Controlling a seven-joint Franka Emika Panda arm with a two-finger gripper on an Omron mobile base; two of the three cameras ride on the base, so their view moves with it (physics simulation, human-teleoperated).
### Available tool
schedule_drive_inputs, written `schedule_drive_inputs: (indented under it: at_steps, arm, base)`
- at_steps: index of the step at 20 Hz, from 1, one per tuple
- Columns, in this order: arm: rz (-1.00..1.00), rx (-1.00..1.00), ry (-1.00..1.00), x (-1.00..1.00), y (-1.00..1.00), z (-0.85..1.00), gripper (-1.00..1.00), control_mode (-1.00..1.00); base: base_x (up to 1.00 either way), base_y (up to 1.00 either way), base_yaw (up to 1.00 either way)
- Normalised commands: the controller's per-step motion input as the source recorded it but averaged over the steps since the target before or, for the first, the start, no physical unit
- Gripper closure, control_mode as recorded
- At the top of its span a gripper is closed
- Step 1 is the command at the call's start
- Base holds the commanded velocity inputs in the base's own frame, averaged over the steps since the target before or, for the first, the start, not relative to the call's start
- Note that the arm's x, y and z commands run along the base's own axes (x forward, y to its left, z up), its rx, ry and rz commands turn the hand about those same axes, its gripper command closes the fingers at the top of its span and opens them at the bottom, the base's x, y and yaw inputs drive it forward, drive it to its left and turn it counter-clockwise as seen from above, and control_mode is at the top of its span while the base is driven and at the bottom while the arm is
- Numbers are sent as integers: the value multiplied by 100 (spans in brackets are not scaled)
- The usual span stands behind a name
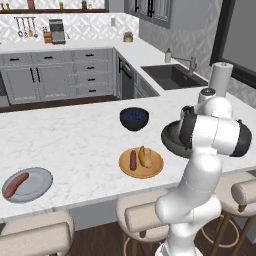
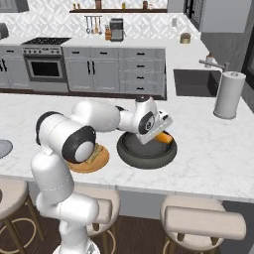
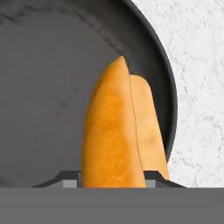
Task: Place one bun and one sausage from the bowl on each plate.
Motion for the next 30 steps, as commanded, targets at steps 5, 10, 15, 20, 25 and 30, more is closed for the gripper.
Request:
schedule_drive_inputs:
  at_steps: [5, 10, 15, 20, 25, 30]
  arm:
    - [-1, 3, -12, -100, 97, 70, 100, -100]
    - [-21, 21, -18, -92, 100, 69, 100, -100]
    - [-46, 22, -4, -67, 76, 41, 100, -100]
    - [-50, 45, 3, -88, 38, 15, 100, -100]
    - [-38, 45, 25, -55, 68, 16, 100, -100]
    - [3, 6, 12, -25, 87, -9, 100, -100]
  base:
    - [0, 0, 0]
    - [0, 0, 0]
    - [0, 0, 0]
    - [0, 0, 0]
    - [0, 0, 0]
    - [0, 0, 0]
